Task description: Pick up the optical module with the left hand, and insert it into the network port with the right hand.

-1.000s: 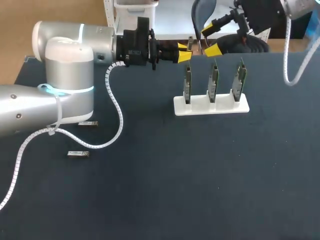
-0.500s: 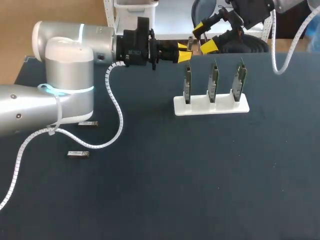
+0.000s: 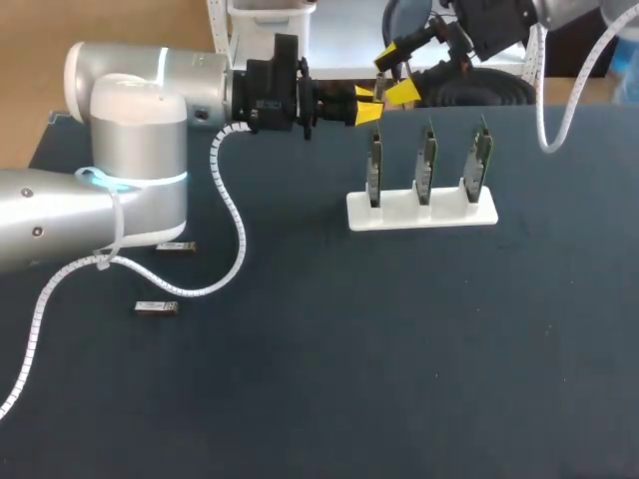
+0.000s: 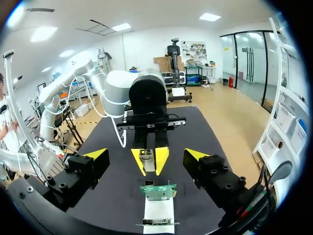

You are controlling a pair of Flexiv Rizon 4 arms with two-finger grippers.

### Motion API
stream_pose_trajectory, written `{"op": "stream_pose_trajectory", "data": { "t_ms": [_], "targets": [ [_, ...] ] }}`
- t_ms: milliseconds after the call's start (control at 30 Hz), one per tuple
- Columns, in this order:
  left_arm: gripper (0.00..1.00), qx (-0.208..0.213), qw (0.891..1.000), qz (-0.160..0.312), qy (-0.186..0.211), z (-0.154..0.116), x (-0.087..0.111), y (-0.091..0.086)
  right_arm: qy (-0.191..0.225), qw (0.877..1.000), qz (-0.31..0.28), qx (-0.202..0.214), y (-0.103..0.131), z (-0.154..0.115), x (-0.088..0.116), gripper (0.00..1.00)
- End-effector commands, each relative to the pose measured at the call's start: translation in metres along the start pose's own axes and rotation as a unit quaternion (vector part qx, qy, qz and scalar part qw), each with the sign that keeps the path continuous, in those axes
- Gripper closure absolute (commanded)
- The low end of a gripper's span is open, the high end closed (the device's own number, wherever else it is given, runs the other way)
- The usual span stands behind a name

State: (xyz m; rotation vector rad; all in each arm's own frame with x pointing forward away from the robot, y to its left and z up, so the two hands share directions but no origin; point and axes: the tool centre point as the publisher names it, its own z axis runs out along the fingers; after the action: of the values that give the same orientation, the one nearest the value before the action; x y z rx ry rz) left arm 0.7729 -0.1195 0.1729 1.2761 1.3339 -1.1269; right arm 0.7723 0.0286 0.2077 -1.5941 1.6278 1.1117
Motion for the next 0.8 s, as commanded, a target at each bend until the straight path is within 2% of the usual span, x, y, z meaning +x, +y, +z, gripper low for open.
{"op": "stream_pose_trajectory", "data": {
  "t_ms": [33,700,733,767,800],
  "targets": [
    [1.0,-0.004,1.0,0.001,-0.002,0.0,0.0005,-0.0022,-0.001,1.0,0.0,0.029,0.0064,0.0023,0.0003,0.0],
    [1.0,-0.004,1.0,0.001,-0.002,0.0,0.0005,-0.0022,-0.002,0.999,0.005,0.034,0.0078,0.0053,-0.0028,0.0],
    [1.0,-0.004,1.0,0.001,-0.002,0.0,0.0005,-0.0022,-0.002,0.999,0.006,0.034,0.0079,0.0054,-0.0028,0.15],
    [1.0,-0.004,1.0,0.001,-0.002,0.0,0.0005,-0.0022,-0.002,0.999,0.006,0.034,0.008,0.0055,-0.0028,0.62],
    [1.0,-0.004,1.0,0.001,-0.002,0.0,0.0005,-0.0022,-0.003,0.999,0.006,0.034,0.0082,0.0057,-0.0026,1.0]
  ]
}}
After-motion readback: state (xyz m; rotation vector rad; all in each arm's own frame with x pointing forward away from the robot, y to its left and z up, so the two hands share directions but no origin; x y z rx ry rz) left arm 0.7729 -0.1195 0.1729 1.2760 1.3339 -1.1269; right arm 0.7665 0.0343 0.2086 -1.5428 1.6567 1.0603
